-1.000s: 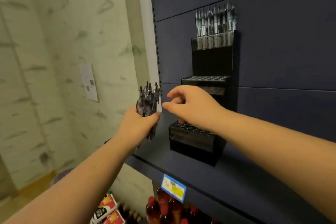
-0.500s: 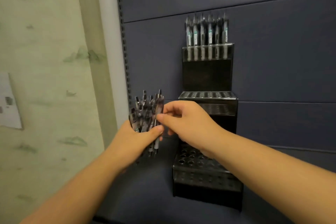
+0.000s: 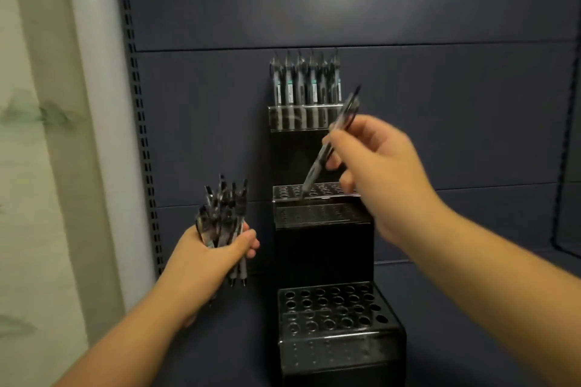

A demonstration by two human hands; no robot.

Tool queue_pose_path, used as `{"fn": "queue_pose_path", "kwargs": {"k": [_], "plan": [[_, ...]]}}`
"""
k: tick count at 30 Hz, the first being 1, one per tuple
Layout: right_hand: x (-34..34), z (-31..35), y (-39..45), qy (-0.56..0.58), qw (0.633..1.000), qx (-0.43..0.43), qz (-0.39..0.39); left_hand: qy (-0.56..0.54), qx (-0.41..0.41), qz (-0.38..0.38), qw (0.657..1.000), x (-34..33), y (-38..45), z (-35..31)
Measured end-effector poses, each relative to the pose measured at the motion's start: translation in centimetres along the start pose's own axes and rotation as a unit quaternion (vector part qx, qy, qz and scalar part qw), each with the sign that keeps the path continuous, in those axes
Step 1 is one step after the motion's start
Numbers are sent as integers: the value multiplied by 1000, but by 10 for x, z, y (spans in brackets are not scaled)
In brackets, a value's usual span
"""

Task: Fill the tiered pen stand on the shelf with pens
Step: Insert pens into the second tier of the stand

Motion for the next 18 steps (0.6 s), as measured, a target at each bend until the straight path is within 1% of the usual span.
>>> {"fn": "queue_pose_path", "kwargs": {"k": [2, 4, 6, 9, 13, 18], "plan": [[15, 17, 19, -64, 996, 54, -12, -21, 28, -32, 999, -6, 16, 3], [28, 30, 43, -103, 990, 89, -30, -55, 58, -73, 994, -13, 31, 5], [40, 41, 75, -121, 986, 99, -51, -72, 78, -112, 988, -22, 39, 5], [50, 55, 124, -151, 980, 101, -79, -52, 91, -146, 984, -35, 33, 6], [47, 63, 170, -225, 967, 99, -66, -27, 115, -140, 983, -44, 24, 22], [30, 51, 185, -288, 953, 83, -33, 1, 136, -136, 981, -41, 24, 33]]}}
Point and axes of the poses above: each hand's wrist, its own y-axis towards the middle knuckle, its own x-axis out of the back of the hand, z = x × y, the point moved 5 cm from there along y, towards the middle knuckle, and after that the axes turned 6 degrees about y, right-handed, at the moved point
